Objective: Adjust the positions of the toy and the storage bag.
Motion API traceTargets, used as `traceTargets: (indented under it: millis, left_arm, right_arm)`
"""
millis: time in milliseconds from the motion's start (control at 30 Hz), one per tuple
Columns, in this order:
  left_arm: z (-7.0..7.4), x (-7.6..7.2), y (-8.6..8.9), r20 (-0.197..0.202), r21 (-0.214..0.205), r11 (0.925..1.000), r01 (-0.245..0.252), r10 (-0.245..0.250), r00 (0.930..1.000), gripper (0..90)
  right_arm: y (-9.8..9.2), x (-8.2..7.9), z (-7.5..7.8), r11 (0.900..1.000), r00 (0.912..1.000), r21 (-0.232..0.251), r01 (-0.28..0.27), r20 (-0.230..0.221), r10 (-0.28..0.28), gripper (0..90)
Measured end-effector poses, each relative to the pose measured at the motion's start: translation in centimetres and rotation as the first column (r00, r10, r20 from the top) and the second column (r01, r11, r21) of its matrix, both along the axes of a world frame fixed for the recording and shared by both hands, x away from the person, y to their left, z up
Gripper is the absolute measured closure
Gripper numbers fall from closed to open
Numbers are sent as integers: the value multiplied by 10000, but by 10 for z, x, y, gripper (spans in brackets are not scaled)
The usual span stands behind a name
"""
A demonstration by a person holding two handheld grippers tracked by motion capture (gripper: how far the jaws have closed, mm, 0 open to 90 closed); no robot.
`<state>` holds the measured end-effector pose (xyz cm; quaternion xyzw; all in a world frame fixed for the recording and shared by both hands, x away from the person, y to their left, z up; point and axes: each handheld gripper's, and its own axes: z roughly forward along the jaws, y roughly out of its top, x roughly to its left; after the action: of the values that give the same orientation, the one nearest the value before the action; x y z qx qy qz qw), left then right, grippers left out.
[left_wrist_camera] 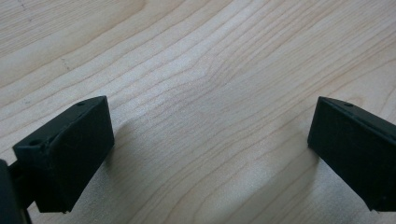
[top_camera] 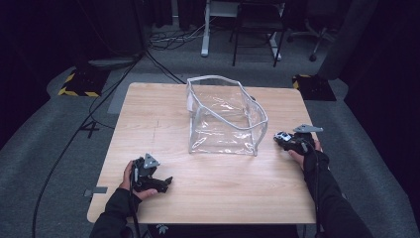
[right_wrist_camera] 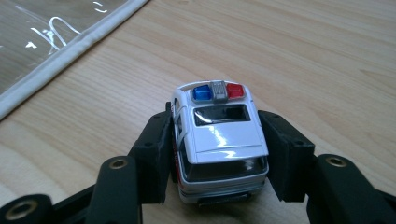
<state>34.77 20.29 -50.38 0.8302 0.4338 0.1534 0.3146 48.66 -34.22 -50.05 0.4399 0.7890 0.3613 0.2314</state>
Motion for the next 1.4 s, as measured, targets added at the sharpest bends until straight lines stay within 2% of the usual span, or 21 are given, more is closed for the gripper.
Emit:
traceTargets:
  millis: [267,367,600,733,800,867,1067,1167,1300,1400]
  left_arm:
    - [0,0,0,1,2,10000,2,-2,10000,6]
    - [0,0,0,40,-18,10000,-42,42,10000,6]
    - [0,0,0,39,-14,10000,-25,26,10000,6]
    - [0,0,0,37,-19,10000,-34,34,10000,6]
    - [0,0,0,38,-9,10000,-20,20,10000,6]
    - [0,0,0,-2,-7,10000,-13,13,10000,6]
    - [0,0,0,-5,-12,10000,-14,14,10000,6]
    - [0,0,0,1,1,10000,35,-35,10000,6]
    - [0,1,0,12,-13,10000,88,-88,10000,6]
    - [0,1,0,8,-15,10000,88,-88,10000,6]
  right_arm:
    - [-3,1,0,9999,9999,153,37,-155,-34,469]
    - [-6,0,0,9994,9990,329,-117,-422,131,421]
    - [-15,-3,0,9985,9982,509,-189,-562,218,375]
    - [-12,-4,-1,9992,9984,224,-337,-439,347,382]
    - [-13,-4,0,9989,9987,279,-369,-342,378,475]
    - [-14,-4,0,9983,9985,438,-392,-365,408,477]
    - [-12,-5,-1,9988,9988,327,-367,-302,377,480]
    - [-14,-8,1,9978,9985,391,-538,98,534,482]
    - [-15,-9,2,9975,9983,463,-542,232,532,482]
    - [-18,-10,4,9957,9979,756,-535,399,506,483]
